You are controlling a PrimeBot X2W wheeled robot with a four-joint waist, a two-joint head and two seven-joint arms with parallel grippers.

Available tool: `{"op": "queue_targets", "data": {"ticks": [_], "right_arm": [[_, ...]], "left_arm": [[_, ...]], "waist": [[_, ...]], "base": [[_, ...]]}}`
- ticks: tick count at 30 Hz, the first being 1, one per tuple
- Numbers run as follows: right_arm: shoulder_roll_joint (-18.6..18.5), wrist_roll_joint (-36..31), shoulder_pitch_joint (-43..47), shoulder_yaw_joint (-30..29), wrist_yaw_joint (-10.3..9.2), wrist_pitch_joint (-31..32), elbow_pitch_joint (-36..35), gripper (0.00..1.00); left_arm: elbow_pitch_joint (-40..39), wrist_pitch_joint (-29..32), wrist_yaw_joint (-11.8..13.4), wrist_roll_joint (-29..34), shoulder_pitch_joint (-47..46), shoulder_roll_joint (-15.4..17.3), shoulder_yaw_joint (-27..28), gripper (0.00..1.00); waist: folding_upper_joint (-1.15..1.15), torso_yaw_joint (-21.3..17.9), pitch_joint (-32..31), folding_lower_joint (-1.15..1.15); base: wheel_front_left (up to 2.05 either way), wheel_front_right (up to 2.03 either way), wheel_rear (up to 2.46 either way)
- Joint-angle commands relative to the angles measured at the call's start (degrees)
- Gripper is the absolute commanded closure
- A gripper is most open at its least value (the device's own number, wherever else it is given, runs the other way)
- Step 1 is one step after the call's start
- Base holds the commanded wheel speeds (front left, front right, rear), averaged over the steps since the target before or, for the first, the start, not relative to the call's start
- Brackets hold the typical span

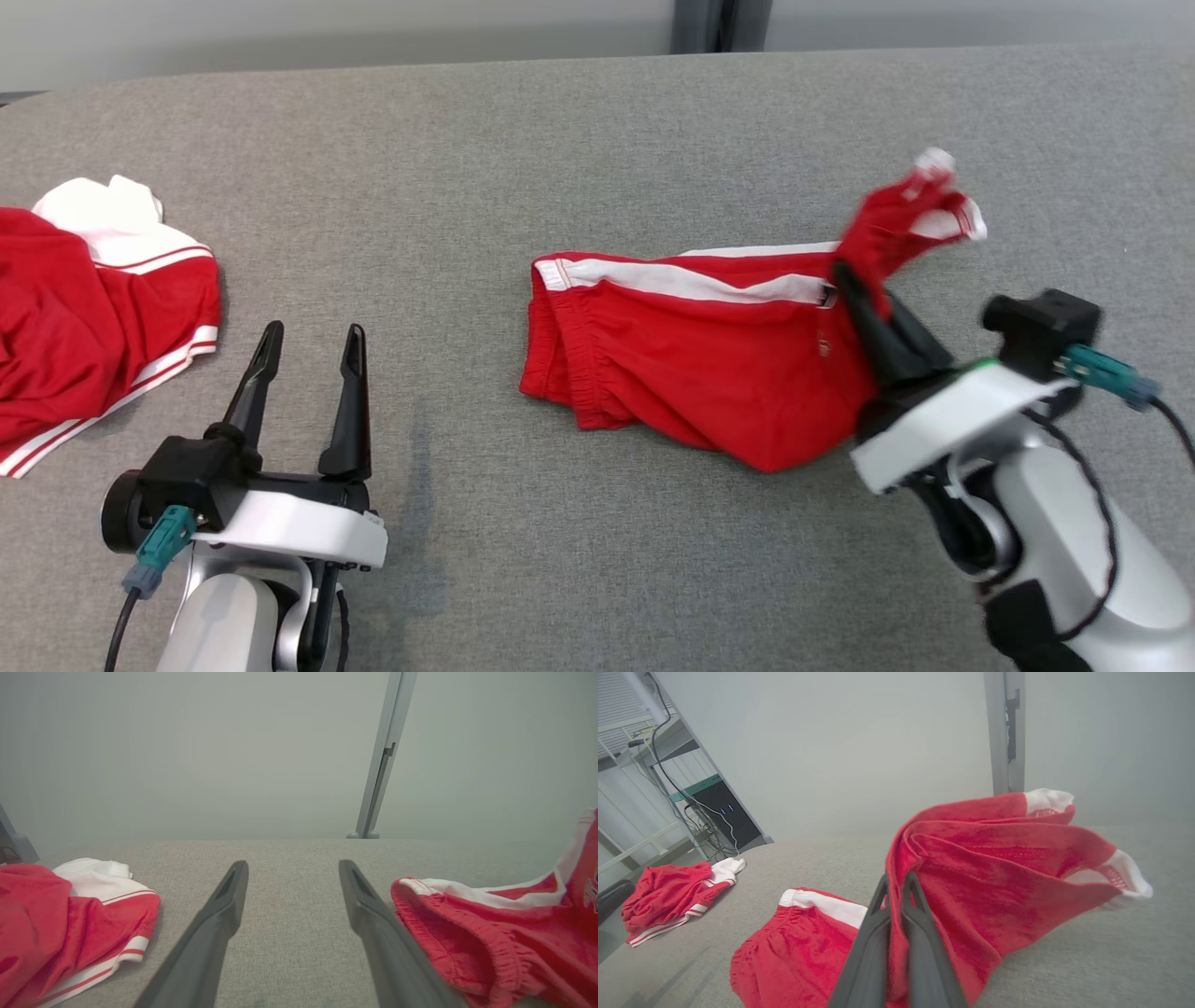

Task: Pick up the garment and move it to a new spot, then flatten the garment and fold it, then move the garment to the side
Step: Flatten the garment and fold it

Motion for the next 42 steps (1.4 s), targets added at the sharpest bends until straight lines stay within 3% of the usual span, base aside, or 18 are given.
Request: {"op": "queue_targets", "data": {"ticks": [1, 8, 18, 19, 21, 22, 26, 30, 35, 42], "right_arm": [[0.69, -0.25, -1.46, 1.56, 0.01, 0.85, -0.68, 1.0], [6.39, 2.25, -6.79, 11.66, 0.02, 2.43, 1.57, 1.0], [9.3, 7.79, -9.69, 23.28, 0.02, -0.6, 12.81, 1.0], [9.39, 8.26, -9.87, 23.96, 0.02, -1.2, 13.26, 0.87], [9.52, 8.7, -10.48, 25.71, 0.02, -2.4, 14.04, 0.37], [9.51, 8.68, -10.92, 26.56, 0.02, -3.06, 14.08, 0.0], [7.86, 6.06, -12.39, 28.57, 0.02, -5.79, 13.03, 0.0], [6.68, 4.19, -11.71, 25.93, 0.02, -6.87, 10.27, 0.0], [5.53, 0.38, -8.69, 17.85, 0.01, -6.87, 5.43, 0.0], [3.78, -8.43, 0.5, -0.25, 0.02, -6.8, -0.88, 0.0]], "left_arm": [[0.18, -0.12, 0.31, -0.21, -0.22, 0.02, -0.18, 0.0], [0.7, -0.36, 0.17, -0.59, -1.36, -0.4, -1.15, 0.0], [1.7, -0.99, 0.03, -1.09, -1.72, -0.75, -1.99, 0.0], [1.71, -1.02, 0.08, -1.13, -1.66, -0.75, -1.96, 0.0], [1.74, -1.11, 0.24, -1.2, -1.59, -0.72, -1.84, 0.0], [1.78, -1.11, 0.31, -1.17, -1.59, -0.69, -1.79, 0.0], [2.02, -1.2, 0.41, -1.04, -1.69, -0.55, -1.71, 0.0], [2.16, -1.32, 0.66, -0.96, -1.34, -0.31, -1.62, 0.0], [1.88, -1.37, 0.9, -0.73, -0.92, -0.13, -1.53, 0.0], [1.24, -1.44, 1.71, -0.51, -0.08, 0.65, -1.3, 0.0]], "waist": [[0.0, 0.35, -0.17, 0.0], [0.0, 2.52, 0.06, 0.0], [0.0, 5.34, 0.99, 0.0], [0.0, 5.34, 1.06, 0.0], [0.0, 5.2, 1.14, 0.0], [0.0, 5.08, 1.12, 0.0], [0.0, 4.43, 0.73, 0.0], [0.0, 3.65, -0.14, 0.0], [0.0, 2.86, -0.94, 0.0], [0.0, 1.89, -2.17, 0.0]], "base": [[0.0, 0.0, 0.0], [0.0, 0.0, 0.0], [0.0, 0.0, 0.0], [0.0, 0.0, 0.0], [0.0, 0.0, 0.0], [0.0, 0.0, 0.0], [0.0, 0.0, 0.0], [0.0, 0.0, 0.0], [0.0, 0.0, 0.0], [0.0, 0.0, 0.0]]}}
